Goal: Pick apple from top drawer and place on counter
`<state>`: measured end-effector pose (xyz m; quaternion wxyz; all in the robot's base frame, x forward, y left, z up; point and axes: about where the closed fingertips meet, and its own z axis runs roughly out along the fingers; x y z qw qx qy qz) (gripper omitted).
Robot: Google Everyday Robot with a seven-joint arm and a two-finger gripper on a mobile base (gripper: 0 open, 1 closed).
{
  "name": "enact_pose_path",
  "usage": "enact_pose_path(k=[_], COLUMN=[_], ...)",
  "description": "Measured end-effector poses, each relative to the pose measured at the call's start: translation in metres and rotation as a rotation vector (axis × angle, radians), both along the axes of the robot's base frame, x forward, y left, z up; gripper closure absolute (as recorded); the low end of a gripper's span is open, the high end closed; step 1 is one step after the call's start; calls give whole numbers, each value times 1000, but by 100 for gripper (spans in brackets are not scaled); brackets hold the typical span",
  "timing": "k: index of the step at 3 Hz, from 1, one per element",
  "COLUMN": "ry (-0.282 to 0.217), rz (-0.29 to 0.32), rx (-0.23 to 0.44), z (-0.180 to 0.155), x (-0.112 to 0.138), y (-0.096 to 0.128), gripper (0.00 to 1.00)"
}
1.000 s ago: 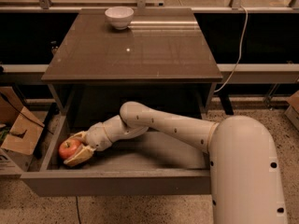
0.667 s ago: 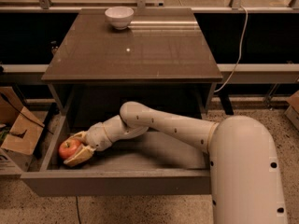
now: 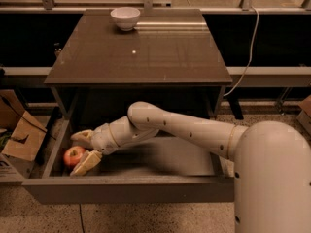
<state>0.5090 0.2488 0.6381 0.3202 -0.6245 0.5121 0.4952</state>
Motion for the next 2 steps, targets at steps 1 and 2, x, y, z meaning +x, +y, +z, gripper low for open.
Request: enact_pose_path(k=[1, 2], ry=[-62, -83], rz=[-38, -54], rx=[-14, -18], z=[30, 41], x=[-6, -7], y=[-20, -30], gripper=[32, 56])
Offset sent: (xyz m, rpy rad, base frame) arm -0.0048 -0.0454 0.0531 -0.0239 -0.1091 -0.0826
